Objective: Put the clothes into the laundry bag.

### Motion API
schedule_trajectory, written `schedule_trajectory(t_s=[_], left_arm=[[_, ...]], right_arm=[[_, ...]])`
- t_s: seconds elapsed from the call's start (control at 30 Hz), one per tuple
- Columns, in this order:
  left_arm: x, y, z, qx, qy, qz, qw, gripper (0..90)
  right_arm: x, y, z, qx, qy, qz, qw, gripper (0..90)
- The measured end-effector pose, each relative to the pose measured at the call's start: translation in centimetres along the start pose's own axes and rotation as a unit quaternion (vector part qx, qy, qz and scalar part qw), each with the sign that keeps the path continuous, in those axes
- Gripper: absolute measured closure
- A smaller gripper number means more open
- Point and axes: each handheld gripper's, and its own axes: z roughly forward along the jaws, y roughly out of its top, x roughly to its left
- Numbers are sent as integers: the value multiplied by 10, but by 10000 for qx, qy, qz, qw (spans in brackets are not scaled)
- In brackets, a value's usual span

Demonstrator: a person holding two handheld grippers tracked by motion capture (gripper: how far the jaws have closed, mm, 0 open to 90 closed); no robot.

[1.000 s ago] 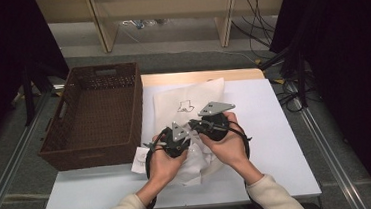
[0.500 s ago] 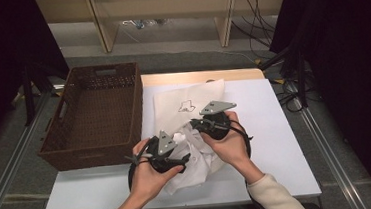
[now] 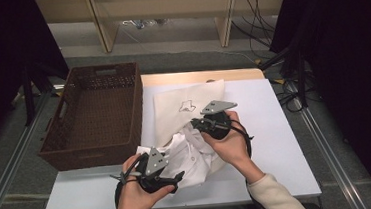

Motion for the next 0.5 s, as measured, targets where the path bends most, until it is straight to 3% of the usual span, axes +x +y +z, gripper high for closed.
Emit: schedule_trajectory(t_s=[0.1,0.13,0.17,0.2,0.27,0.37,0.47,0.5], left_arm=[[0,-3,0,67,60,23,10000,188],[0,-3,0,72,2,113,9999,188],[-3,-5,2,-5,12,-26,10000,186],[-2,-5,1,104,0,109,9999,182],[-5,-7,2,88,2,-29,10000,178],[-4,-9,5,141,25,103,9998,173],[-2,-10,8,234,58,115,9996,165],[-3,-11,11,181,118,14,9998,164]], right_arm=[[2,0,0,48,52,136,9999,889],[2,0,0,52,60,138,9999,889],[2,0,0,48,64,136,9999,889],[1,0,1,36,62,13,10000,889],[2,0,0,51,33,124,9999,889],[2,0,0,65,32,111,9999,889],[2,0,-1,64,29,103,9999,889],[2,0,-1,90,37,105,9999,889]])
